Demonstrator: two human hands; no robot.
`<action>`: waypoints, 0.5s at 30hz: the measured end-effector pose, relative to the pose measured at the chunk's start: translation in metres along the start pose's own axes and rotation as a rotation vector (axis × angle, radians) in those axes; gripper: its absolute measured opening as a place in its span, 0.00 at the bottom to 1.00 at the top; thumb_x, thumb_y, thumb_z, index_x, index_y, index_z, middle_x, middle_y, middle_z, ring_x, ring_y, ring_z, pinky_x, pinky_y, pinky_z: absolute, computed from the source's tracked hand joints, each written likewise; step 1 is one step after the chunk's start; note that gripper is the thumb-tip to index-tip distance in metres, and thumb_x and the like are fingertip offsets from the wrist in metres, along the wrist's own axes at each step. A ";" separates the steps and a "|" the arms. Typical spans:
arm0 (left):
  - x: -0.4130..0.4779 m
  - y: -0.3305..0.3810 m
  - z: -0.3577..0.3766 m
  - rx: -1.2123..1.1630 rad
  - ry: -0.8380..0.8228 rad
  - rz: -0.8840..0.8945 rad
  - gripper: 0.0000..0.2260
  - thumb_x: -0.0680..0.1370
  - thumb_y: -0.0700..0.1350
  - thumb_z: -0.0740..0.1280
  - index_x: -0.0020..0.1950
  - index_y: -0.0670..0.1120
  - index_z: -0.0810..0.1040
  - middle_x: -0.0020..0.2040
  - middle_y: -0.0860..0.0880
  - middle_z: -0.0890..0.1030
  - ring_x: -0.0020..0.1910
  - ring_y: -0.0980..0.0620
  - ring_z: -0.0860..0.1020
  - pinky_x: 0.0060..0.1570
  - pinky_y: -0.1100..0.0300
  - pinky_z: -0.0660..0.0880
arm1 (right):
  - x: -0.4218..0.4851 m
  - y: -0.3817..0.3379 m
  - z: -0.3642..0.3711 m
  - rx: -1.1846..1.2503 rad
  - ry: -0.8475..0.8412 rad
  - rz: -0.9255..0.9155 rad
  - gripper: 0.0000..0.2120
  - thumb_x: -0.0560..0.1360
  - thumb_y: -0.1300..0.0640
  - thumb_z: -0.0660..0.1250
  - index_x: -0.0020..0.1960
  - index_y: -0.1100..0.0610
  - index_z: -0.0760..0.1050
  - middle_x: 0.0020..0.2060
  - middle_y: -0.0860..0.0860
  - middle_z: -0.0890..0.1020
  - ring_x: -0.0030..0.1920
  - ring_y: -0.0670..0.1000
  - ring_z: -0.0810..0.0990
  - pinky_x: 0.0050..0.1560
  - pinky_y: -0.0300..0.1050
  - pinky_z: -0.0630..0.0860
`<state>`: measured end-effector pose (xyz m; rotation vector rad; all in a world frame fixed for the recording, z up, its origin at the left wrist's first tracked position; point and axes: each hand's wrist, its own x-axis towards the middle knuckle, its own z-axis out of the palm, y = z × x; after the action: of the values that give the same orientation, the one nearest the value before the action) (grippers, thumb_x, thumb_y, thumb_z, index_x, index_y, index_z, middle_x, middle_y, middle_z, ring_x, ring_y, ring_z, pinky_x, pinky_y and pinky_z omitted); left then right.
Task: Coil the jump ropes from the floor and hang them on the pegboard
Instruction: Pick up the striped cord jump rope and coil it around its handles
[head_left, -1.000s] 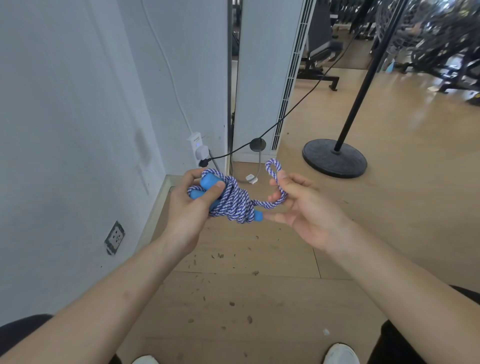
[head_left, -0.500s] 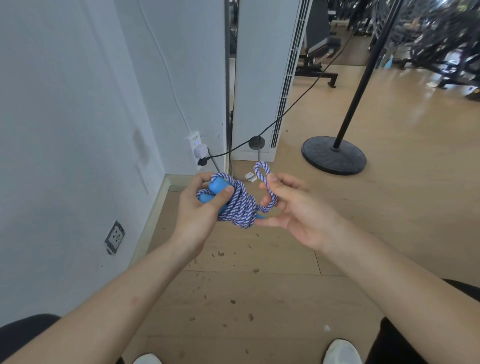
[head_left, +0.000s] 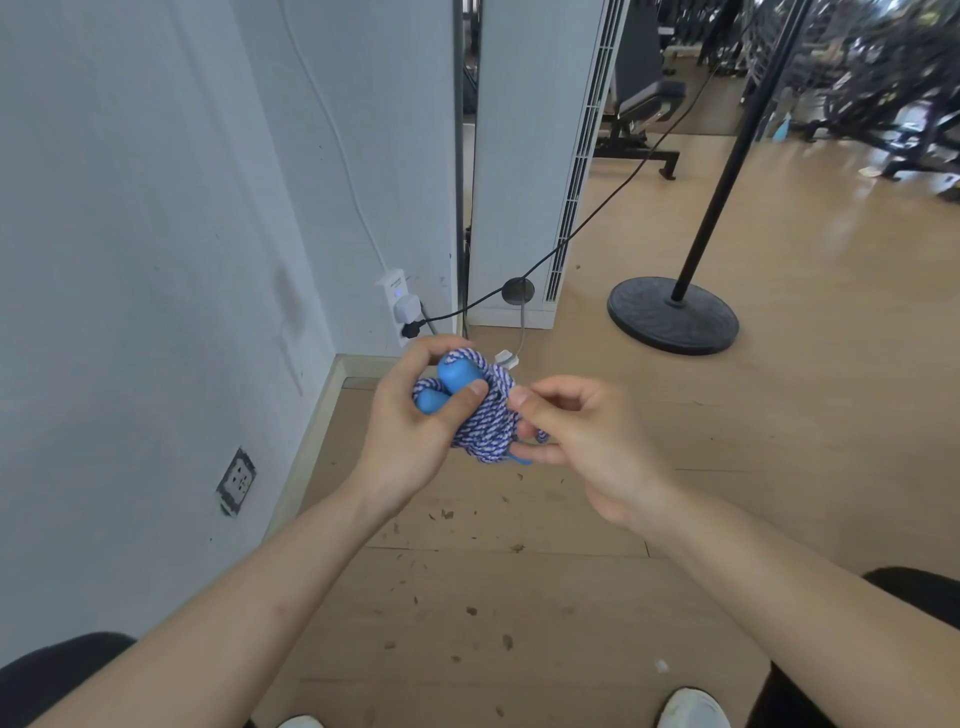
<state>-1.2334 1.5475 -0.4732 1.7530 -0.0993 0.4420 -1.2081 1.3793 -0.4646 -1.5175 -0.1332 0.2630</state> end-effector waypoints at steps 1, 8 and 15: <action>-0.001 0.001 0.000 0.015 -0.018 0.024 0.11 0.77 0.33 0.70 0.57 0.42 0.78 0.44 0.67 0.80 0.43 0.66 0.78 0.40 0.74 0.73 | -0.001 0.001 0.000 -0.011 0.009 -0.007 0.08 0.76 0.60 0.72 0.48 0.66 0.83 0.37 0.59 0.80 0.39 0.49 0.79 0.48 0.55 0.84; -0.006 0.005 -0.003 0.013 -0.054 0.058 0.11 0.78 0.33 0.69 0.57 0.45 0.78 0.46 0.58 0.82 0.44 0.59 0.80 0.44 0.65 0.78 | -0.008 -0.003 0.000 -0.149 -0.001 -0.065 0.03 0.73 0.60 0.75 0.45 0.59 0.86 0.39 0.58 0.86 0.42 0.53 0.86 0.50 0.54 0.84; -0.010 0.010 -0.001 -0.004 -0.060 0.078 0.11 0.78 0.30 0.65 0.56 0.41 0.79 0.46 0.63 0.82 0.47 0.63 0.79 0.46 0.72 0.73 | -0.010 -0.003 0.001 -0.209 0.020 -0.108 0.04 0.72 0.59 0.77 0.45 0.58 0.86 0.38 0.55 0.87 0.45 0.58 0.86 0.47 0.56 0.84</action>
<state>-1.2457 1.5446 -0.4666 1.7633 -0.2112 0.4456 -1.2178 1.3779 -0.4613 -1.7141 -0.2318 0.1507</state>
